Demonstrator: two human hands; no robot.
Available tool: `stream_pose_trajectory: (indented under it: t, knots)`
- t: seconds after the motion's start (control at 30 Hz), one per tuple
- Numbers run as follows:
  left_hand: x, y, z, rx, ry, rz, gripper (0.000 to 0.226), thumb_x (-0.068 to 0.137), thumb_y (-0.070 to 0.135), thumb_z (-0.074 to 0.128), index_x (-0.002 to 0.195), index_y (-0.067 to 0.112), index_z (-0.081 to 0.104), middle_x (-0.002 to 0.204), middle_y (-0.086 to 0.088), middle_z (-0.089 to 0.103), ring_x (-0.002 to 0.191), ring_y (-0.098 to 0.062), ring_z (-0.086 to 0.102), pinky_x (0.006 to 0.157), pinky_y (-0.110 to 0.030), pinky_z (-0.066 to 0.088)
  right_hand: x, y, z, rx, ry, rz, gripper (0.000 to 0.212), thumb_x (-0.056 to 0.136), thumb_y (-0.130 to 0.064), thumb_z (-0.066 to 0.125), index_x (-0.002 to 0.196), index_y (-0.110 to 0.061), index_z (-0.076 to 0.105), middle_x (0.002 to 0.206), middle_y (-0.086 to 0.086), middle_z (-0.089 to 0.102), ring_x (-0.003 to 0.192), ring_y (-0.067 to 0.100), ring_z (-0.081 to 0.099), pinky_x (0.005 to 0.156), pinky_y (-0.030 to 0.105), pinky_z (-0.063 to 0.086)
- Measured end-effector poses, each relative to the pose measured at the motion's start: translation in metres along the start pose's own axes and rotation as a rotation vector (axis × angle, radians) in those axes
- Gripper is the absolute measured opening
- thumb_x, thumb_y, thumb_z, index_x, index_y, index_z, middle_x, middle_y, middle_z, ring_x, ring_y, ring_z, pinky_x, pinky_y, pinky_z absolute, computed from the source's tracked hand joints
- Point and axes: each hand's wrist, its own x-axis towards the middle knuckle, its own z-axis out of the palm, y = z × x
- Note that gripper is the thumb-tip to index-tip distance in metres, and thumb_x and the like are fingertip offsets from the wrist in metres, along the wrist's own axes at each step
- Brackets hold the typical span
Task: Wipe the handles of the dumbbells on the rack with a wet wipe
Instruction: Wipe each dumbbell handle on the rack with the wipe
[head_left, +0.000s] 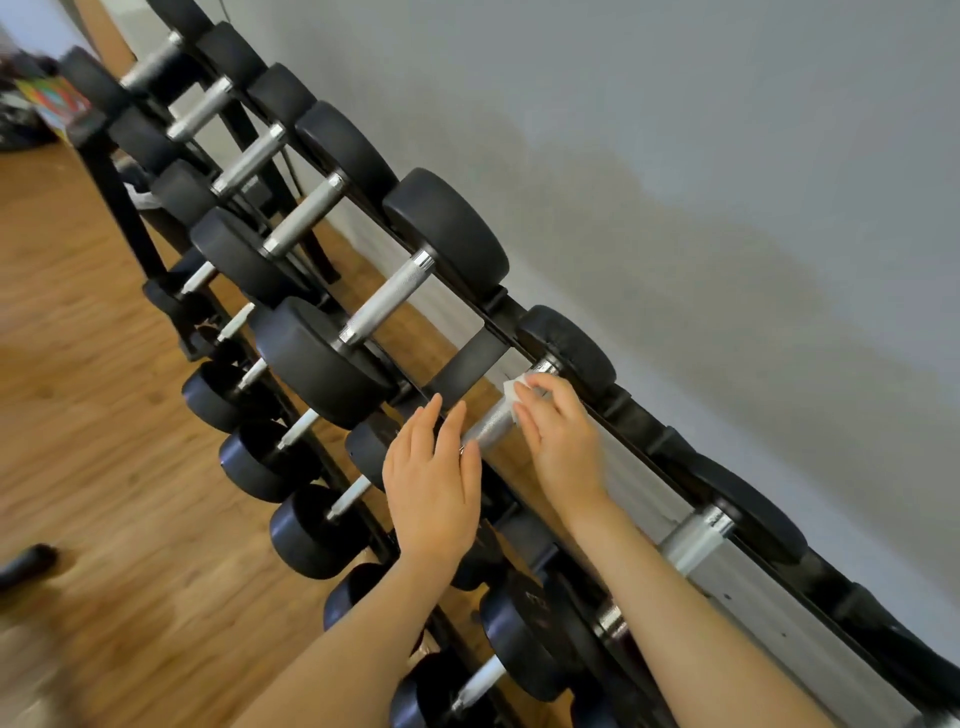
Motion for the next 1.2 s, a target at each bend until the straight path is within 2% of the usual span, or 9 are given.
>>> stream_pose_trajectory:
  t: [0.27,0.43,0.53,0.67,0.73,0.8,0.9,1.1,1.2]
  knots:
    - [-0.001,0.001,0.0,-0.006,0.026,0.012,0.05,0.101,0.04,0.032,0.133,0.015,0.061,0.142,-0.007,0.054,0.131,-0.03,0.049,0.108,-0.044,0.034,0.009,0.014,-0.003,-0.059,-0.021,-0.059,0.038,0.095,-0.025,0.048,0.119,0.0,0.064,0.124,0.017,0.063,0.106,0.029,0.066,0.079,0.039,0.059]
    - [-0.003,0.001,-0.001,-0.013,0.03,0.004,0.05,0.1,0.038,0.033,0.132,0.013,0.062,0.141,-0.008,0.055,0.131,-0.03,0.05,0.108,-0.047,0.037,0.003,0.014,0.0,-0.068,-0.08,-0.161,0.041,0.094,-0.024,0.048,0.123,0.001,0.061,0.128,0.018,0.061,0.109,0.027,0.065,0.081,0.038,0.059]
    - [-0.015,-0.005,0.001,-0.065,0.042,-0.04,0.048,0.102,0.039,0.034,0.134,0.014,0.059,0.146,-0.01,0.049,0.137,-0.029,0.042,0.111,-0.047,0.035,0.01,0.019,-0.004,-0.096,-0.042,-0.168,0.04,0.096,-0.026,0.045,0.119,-0.001,0.064,0.125,0.015,0.063,0.103,0.024,0.068,0.079,0.034,0.06]
    - [-0.029,-0.012,0.002,-0.113,-0.009,-0.086,0.053,0.099,0.044,0.031,0.143,0.021,0.049,0.156,-0.007,0.033,0.148,-0.025,0.023,0.115,-0.04,0.02,0.008,0.018,-0.004,-0.13,-0.044,-0.153,0.036,0.092,-0.02,0.054,0.12,0.0,0.063,0.127,0.017,0.062,0.104,0.027,0.067,0.079,0.037,0.06]
    - [-0.028,-0.013,0.002,-0.111,-0.012,-0.07,0.052,0.098,0.043,0.033,0.142,0.02,0.049,0.156,-0.008,0.033,0.147,-0.026,0.024,0.115,-0.041,0.02,0.003,0.013,-0.002,-0.139,-0.109,-0.223,0.04,0.089,-0.019,0.056,0.123,-0.001,0.061,0.129,0.017,0.061,0.102,0.026,0.068,0.078,0.036,0.06]
    - [-0.026,-0.013,0.002,-0.116,-0.015,-0.064,0.051,0.099,0.042,0.034,0.141,0.02,0.05,0.155,-0.009,0.033,0.147,-0.026,0.025,0.114,-0.041,0.021,0.007,0.013,-0.006,-0.179,-0.125,-0.26,0.041,0.087,-0.02,0.059,0.123,-0.001,0.061,0.129,0.016,0.061,0.091,0.023,0.071,0.071,0.031,0.06]
    - [-0.027,-0.013,0.001,-0.128,-0.019,-0.069,0.05,0.098,0.042,0.035,0.141,0.02,0.051,0.155,-0.009,0.033,0.146,-0.027,0.025,0.113,-0.04,0.021,0.019,0.015,-0.014,-0.262,-0.09,-0.17,0.043,0.081,-0.017,0.071,0.121,-0.002,0.062,0.127,0.014,0.062,0.079,0.023,0.071,0.054,0.028,0.057]
    - [-0.027,-0.013,-0.002,-0.122,-0.033,-0.056,0.052,0.097,0.044,0.033,0.139,0.021,0.053,0.154,-0.01,0.033,0.145,-0.028,0.025,0.112,-0.041,0.022,0.012,0.014,-0.007,-0.237,-0.1,-0.227,0.047,0.08,-0.014,0.078,0.122,-0.003,0.062,0.131,0.013,0.06,0.078,0.018,0.071,0.056,0.023,0.058]
    - [-0.027,-0.014,-0.002,-0.128,-0.034,-0.052,0.052,0.097,0.045,0.033,0.137,0.02,0.055,0.153,-0.01,0.034,0.145,-0.028,0.026,0.111,-0.041,0.022,0.018,0.016,-0.012,-0.243,-0.097,-0.142,0.053,0.076,-0.011,0.08,0.124,-0.003,0.06,0.133,0.013,0.059,0.081,0.024,0.072,0.052,0.027,0.056]
